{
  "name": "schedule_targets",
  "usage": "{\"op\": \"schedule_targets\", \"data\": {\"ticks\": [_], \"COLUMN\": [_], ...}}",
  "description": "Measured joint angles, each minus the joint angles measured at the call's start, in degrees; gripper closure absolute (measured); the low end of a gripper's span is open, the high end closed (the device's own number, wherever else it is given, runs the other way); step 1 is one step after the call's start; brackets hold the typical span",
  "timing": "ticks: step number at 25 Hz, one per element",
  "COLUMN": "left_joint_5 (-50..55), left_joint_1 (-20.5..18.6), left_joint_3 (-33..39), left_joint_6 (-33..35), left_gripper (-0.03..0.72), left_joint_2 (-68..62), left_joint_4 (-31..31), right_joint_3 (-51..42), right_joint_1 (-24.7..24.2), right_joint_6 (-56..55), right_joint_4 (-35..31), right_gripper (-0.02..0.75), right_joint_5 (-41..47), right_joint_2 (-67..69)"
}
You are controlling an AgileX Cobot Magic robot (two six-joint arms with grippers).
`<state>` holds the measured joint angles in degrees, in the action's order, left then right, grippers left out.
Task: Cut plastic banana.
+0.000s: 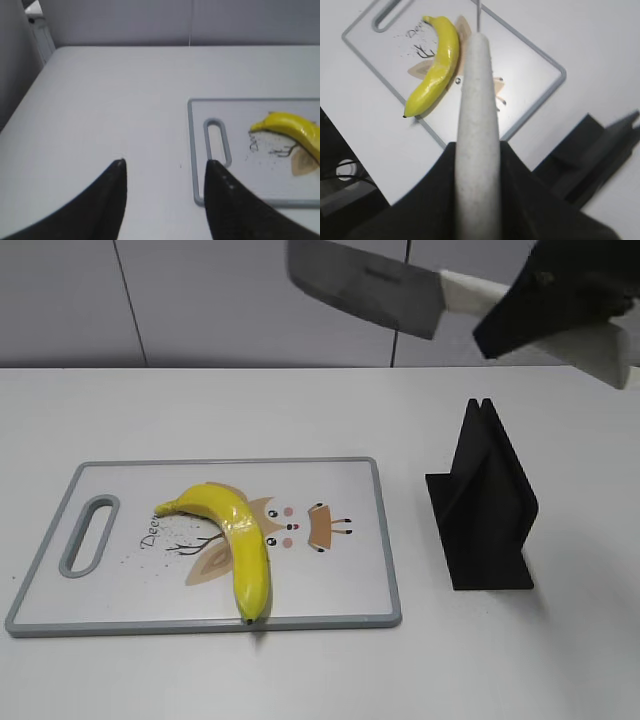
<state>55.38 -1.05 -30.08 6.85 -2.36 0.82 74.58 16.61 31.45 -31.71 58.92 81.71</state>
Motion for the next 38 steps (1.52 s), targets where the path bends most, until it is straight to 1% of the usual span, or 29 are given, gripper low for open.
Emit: {"op": "schedule_targets", "data": {"ticks": [2, 4, 6, 9, 12, 15, 18, 20, 24, 27, 30, 34, 38], "left_joint_5": [-5.0, -10.1, -15.2, -21.8, -24.7, -24.9, -24.2, -22.4, -14.6, -6.3, -0.8, 3.4, 5.2], "left_joint_1": [0.0, 0.0, 0.0, 0.7, 4.1, 9.6, 15.0, 18.2, 24.2, 27.2, 28.6, 28.8, 28.8], "left_joint_3": [-1.0, -1.7, -2.5, -3.8, -5.5, -8.0, -11.5, -14.4, -20.5, -25.3, -30.1, -35.3, -37.3], "left_joint_6": [0.0, 0.8, 2.9, 8.9, 13.6, 19.6, 25.9, 31.1, 41.5, 48.5, 50.5, 51.3, 51.5], "left_gripper": [0.199, 0.199, 0.199, 0.199, 0.199, 0.199, 0.199, 0.199, 0.199, 0.199, 0.199, 0.199, 0.199], "left_joint_2": [-3.0, -7.1, -11.4, -18.3, -24.8, -30.7, -36.6, -40.1, -48.1, -55.3, -63.1, -73.2, -81.5], "left_joint_4": [0.0, 0.1, 1.6, 6.3, 9.1, 9.5, 9.5, 9.4, 9.4, 9.1, 7.8, 6.5, 6.5], "right_joint_3": [0.1, 0.1, 0.1, 0.2, 0.7, 2.1, 4.7, 6.8, 9.8, 11.3, 11.5, 11.7, 11.8], "right_joint_1": [0.0, 0.1, 0.5, 2.1, 4.4, 7.0, 9.5, 10.4, 11.0, 11.0, 11.0, 11.0, 11.0], "right_joint_6": [9.7, 17.0, 23.8, 28.9, 30.2, 30.5, 30.7, 32.8, 39.5, 43.6, 48.1, 51.1, 51.5], "right_joint_4": [-3.3, -4.8, -5.1, -5.1, -5.0, -2.9, 2.1, 5.0, 5.3, 3.7, 0.6, -2.4, -3.0], "right_gripper": [0.549, 0.549, 0.549, 0.549, 0.549, 0.549, 0.549, 0.549, 0.549, 0.549, 0.549, 0.549, 0.549], "right_joint_5": [-1.2, -2.4, -3.4, -4.0, -4.1, -4.1, -2.0, 1.1, 3.5, 3.4, 3.4, 2.7, 1.9], "right_joint_2": [1.1, 2.5, 3.9, 6.2, 9.0, 12.0, 15.0, 17.2, 20.5, 22.0, 22.6, 22.9, 23.3]}}
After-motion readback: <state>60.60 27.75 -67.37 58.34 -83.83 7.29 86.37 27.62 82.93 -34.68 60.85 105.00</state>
